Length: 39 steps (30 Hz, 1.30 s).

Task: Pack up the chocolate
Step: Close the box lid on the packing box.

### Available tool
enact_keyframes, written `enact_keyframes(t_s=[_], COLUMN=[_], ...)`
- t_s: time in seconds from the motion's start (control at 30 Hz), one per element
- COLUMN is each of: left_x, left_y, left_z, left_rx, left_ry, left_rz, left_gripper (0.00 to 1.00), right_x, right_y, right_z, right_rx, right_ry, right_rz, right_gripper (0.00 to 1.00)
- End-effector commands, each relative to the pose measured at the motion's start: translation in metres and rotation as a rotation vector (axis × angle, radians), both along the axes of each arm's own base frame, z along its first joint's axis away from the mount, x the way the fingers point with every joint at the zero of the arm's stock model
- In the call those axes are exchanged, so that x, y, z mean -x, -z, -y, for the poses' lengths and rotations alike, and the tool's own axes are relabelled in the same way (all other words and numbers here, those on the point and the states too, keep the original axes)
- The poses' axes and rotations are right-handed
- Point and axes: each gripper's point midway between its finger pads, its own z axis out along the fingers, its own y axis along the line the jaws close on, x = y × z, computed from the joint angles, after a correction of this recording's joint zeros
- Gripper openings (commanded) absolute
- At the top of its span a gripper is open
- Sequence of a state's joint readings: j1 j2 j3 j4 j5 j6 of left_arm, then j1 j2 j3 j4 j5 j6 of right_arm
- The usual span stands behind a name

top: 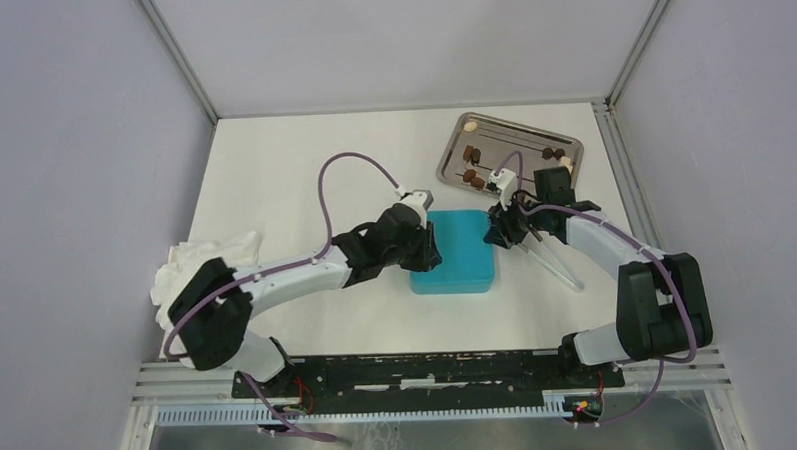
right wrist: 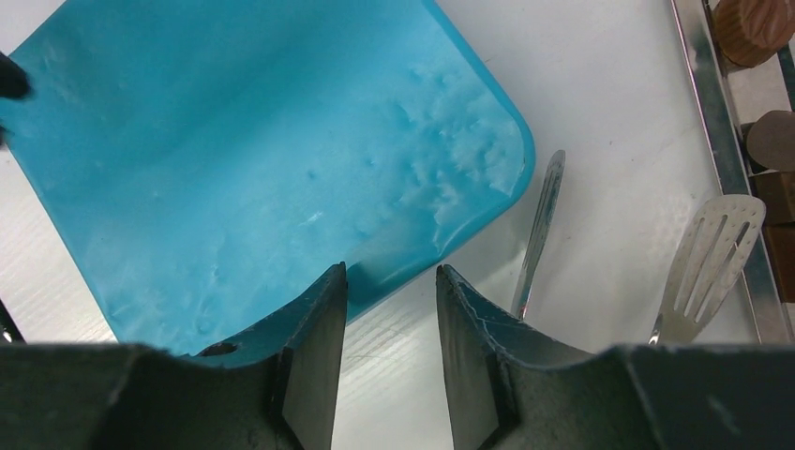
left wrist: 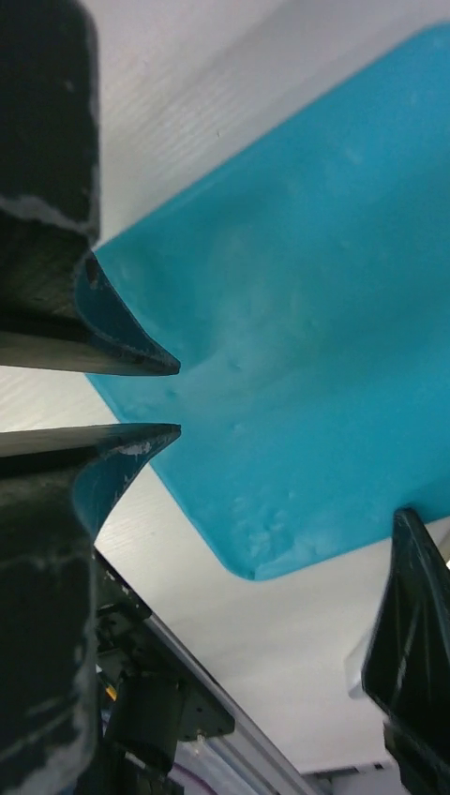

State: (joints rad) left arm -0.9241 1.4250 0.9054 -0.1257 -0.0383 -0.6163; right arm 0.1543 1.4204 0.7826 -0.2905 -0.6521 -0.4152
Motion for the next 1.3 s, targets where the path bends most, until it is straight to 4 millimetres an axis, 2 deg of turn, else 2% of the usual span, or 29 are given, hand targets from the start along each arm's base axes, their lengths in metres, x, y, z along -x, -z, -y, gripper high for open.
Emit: enact_keyframes(t_s=[0.0, 0.07, 0.13, 0.2, 0.3, 0.43, 0.47, 0.53, 0.63, 0.73, 0.83, 0.93, 1.03, 1.07, 1.13, 1.17, 1.27], left_x=[-0.001, -0.004, -0.006, -0.005, -0.002, 0.002, 0.003, 0.004, 0.006, 0.008, 0.010, 0.013, 0.016, 0.017, 0.018, 0.019, 0.020], left_y=[0.014, 0.028, 0.041, 0.054, 0.070, 0.083, 0.085, 0.089, 0.093, 0.094, 0.097, 0.102, 0.107, 0.106, 0.109, 0.109, 0.109], left_z=[0.038, 0.041, 0.039, 0.036, 0.031, 0.028, 0.028, 0.028, 0.028, 0.028, 0.024, 0.023, 0.024, 0.026, 0.026, 0.025, 0.023], left_rx=[0.039, 0.001, -0.047, -0.079, -0.115, -0.137, -0.137, -0.135, -0.127, -0.117, -0.120, -0.108, -0.093, -0.080, -0.073, -0.074, -0.074], left_ry=[0.066, 0.067, 0.055, 0.047, 0.044, 0.050, 0.052, 0.053, 0.055, 0.058, 0.056, 0.056, 0.063, 0.068, 0.071, 0.071, 0.070], left_rz=[-0.056, -0.078, -0.099, -0.118, -0.147, -0.170, -0.172, -0.177, -0.184, -0.185, -0.188, -0.196, -0.210, -0.209, -0.213, -0.213, -0.211], left_gripper=[0.30, 0.24, 0.21, 0.21, 0.20, 0.17, 0.17, 0.17, 0.16, 0.15, 0.14, 0.13, 0.13, 0.13, 0.13, 0.13, 0.13], right_x=[-0.002, -0.003, -0.005, -0.007, -0.004, 0.021, 0.030, 0.044, 0.058, 0.066, 0.066, 0.077, 0.082, 0.080, 0.066, 0.057, 0.015], right_y=[0.004, 0.000, -0.008, -0.021, -0.055, -0.099, -0.104, -0.105, -0.080, -0.033, 0.015, 0.052, 0.061, 0.056, 0.032, 0.015, -0.052], right_z=[0.016, 0.017, 0.018, 0.019, 0.013, -0.006, -0.010, -0.020, -0.029, -0.027, -0.001, 0.027, 0.033, 0.029, 0.017, 0.012, -0.002], right_rx=[0.092, 0.096, 0.108, 0.120, 0.108, 0.040, 0.037, 0.032, 0.084, 0.172, 0.321, 0.454, 0.485, 0.466, 0.406, 0.378, 0.313], right_ry=[0.021, 0.013, 0.002, -0.023, -0.114, -0.307, -0.358, -0.424, -0.478, -0.490, -0.424, -0.382, -0.381, -0.383, -0.375, -0.361, -0.314], right_rz=[0.017, 0.035, 0.074, 0.141, 0.282, 0.448, 0.474, 0.490, 0.436, 0.313, 0.188, 0.075, 0.029, 0.038, 0.098, 0.135, 0.286], right_gripper=[0.44, 0.44, 0.44, 0.45, 0.46, 0.43, 0.41, 0.29, 0.10, 0.04, 0.00, 0.00, 0.00, 0.00, 0.01, 0.02, 0.07])
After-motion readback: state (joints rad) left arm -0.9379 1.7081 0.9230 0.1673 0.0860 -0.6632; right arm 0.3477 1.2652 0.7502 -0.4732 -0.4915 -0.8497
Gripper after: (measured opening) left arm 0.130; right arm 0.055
